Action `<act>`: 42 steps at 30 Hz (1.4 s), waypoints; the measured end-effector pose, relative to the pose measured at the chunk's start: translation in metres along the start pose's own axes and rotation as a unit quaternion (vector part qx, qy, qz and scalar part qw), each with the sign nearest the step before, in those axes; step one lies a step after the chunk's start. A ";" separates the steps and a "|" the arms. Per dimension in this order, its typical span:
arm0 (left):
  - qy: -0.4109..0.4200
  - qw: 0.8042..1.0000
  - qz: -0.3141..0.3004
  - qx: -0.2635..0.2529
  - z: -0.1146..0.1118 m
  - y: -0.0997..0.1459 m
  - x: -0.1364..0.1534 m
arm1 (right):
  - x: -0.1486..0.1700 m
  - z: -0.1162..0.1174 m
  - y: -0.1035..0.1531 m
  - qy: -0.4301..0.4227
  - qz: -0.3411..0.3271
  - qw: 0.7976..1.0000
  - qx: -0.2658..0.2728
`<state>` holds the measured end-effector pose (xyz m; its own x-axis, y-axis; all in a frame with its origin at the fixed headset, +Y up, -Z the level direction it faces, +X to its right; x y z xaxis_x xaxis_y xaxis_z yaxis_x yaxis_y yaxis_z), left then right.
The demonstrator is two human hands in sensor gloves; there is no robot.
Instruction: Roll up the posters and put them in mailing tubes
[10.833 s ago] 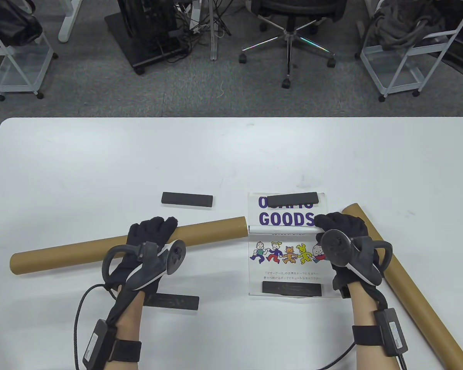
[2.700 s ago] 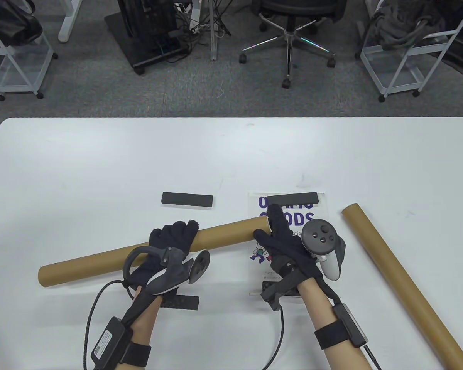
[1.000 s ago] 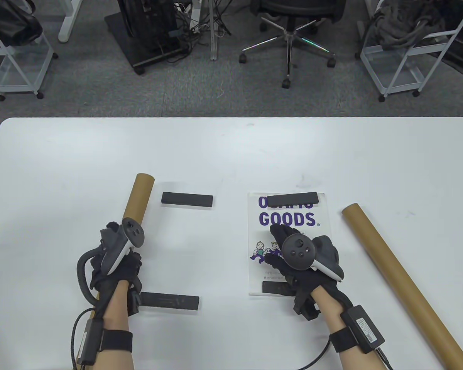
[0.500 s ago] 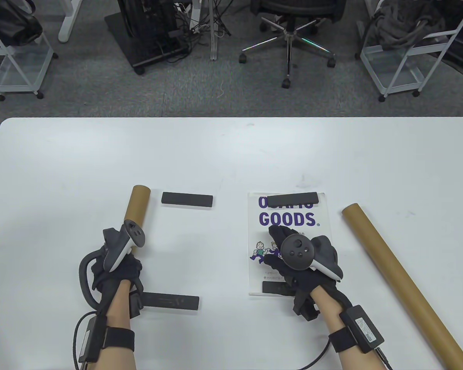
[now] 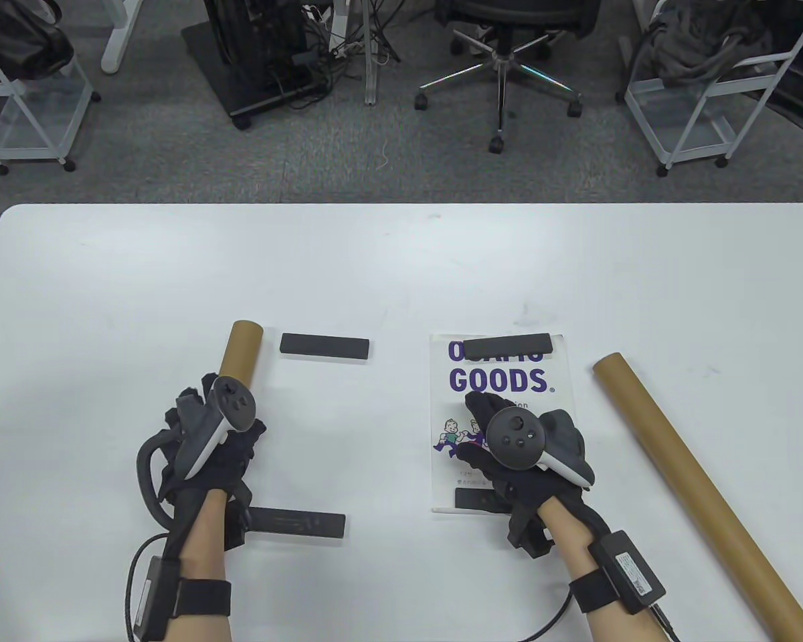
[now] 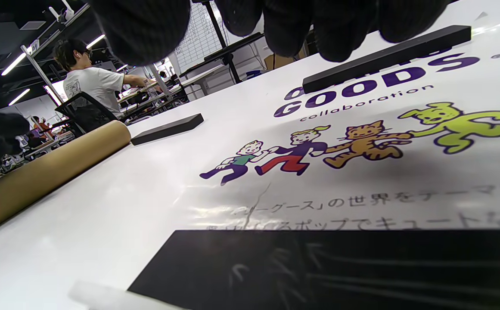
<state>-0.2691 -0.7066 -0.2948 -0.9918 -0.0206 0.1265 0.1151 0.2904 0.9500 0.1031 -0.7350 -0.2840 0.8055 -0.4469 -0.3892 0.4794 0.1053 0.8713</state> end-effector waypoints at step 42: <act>-0.083 0.965 -0.230 -0.091 -0.003 0.021 -0.107 | 0.025 -0.019 0.008 -0.009 0.056 0.998 0.028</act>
<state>-0.1608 -0.7017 -0.2875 -0.9341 0.0504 -0.3534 -0.3461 0.1138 0.9313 0.1337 -0.7289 -0.2928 0.8465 -0.4512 -0.2828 0.3656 0.1064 0.9247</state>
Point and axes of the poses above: the tracker on the back of each hand, its own x axis roughly to the little-finger side, its own y axis roughly from the fingertips to the wrist, z = x × y, the point moved 5 cm from there along -y, roughly from the wrist to the fingertips, and after that the axes turned 9 degrees about -z, right-handed, at the moved point
